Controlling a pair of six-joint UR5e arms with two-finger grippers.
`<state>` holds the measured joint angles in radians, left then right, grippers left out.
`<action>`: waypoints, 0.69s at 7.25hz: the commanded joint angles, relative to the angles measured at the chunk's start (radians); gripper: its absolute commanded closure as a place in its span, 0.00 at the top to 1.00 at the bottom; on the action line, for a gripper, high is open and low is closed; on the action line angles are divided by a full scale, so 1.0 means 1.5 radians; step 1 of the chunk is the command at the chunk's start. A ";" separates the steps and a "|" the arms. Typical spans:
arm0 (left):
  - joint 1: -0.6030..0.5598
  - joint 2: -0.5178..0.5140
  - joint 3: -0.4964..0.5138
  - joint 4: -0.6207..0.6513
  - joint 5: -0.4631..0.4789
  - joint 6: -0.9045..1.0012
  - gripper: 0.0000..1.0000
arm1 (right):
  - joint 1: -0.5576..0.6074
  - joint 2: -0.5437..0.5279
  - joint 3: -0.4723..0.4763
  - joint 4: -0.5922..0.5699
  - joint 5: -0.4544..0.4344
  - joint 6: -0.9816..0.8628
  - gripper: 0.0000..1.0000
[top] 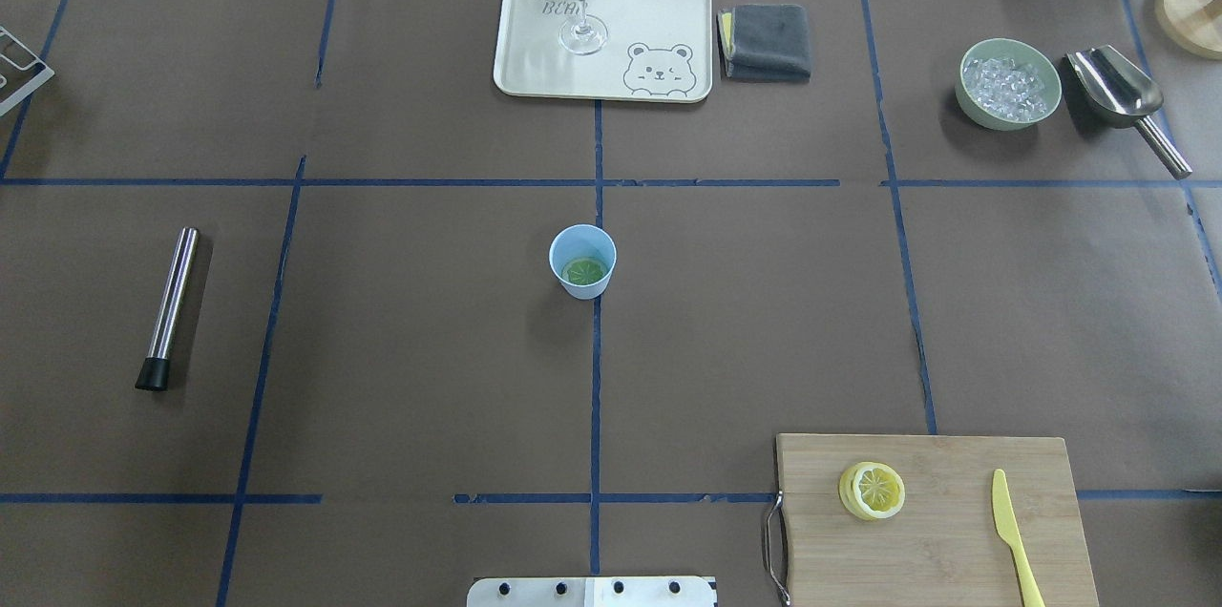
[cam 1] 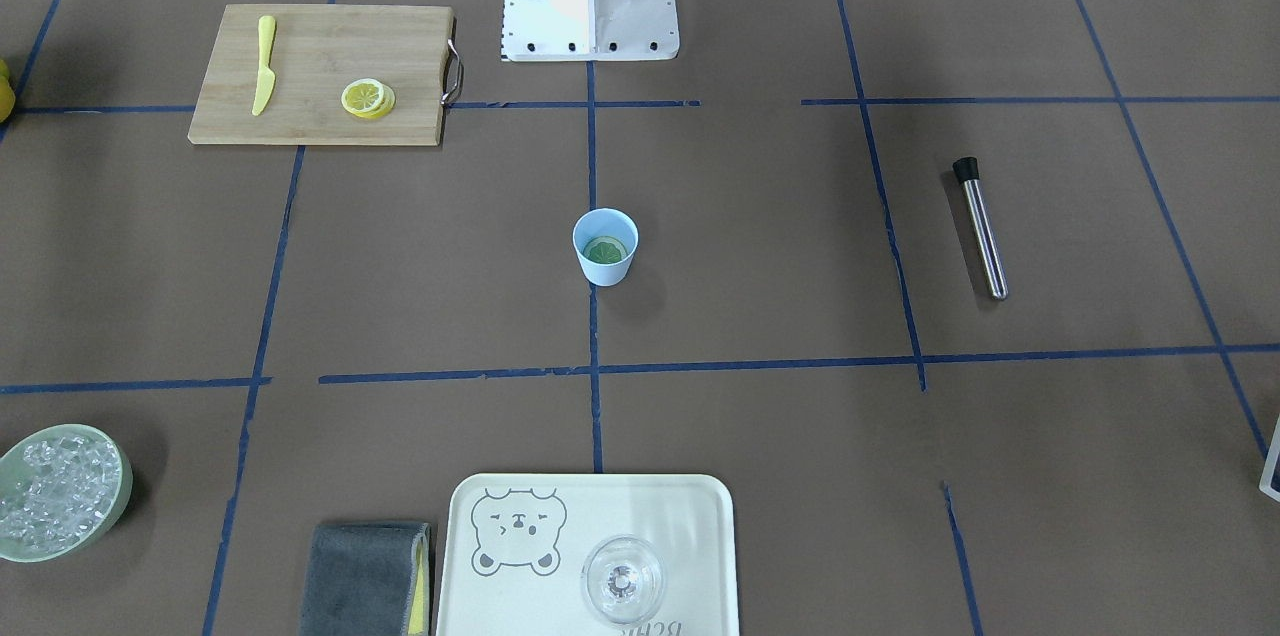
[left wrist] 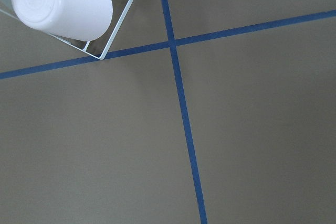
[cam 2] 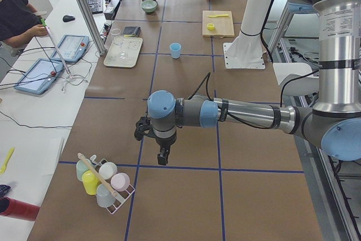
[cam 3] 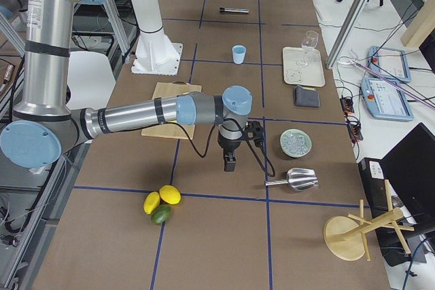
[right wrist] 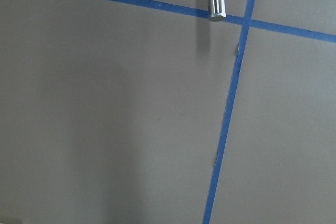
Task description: Squeeze lemon into cup
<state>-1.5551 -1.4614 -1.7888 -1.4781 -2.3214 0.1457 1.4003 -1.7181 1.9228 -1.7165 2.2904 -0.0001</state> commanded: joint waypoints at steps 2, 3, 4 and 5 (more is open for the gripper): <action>0.000 -0.008 -0.025 0.000 0.000 0.001 1.00 | -0.002 0.050 0.011 -0.004 0.001 0.006 1.00; -0.003 -0.016 -0.050 0.000 0.002 0.000 1.00 | -0.002 0.051 0.007 0.001 0.002 0.006 1.00; -0.001 -0.053 -0.042 0.003 0.003 0.000 1.00 | -0.002 0.053 0.006 0.001 -0.002 0.003 1.00; -0.001 -0.058 -0.025 0.005 0.003 0.000 1.00 | -0.002 0.046 -0.014 0.001 -0.010 0.001 1.00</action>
<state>-1.5575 -1.5225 -1.8431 -1.4749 -2.3173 0.1459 1.3975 -1.6446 1.9255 -1.7158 2.2861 0.0053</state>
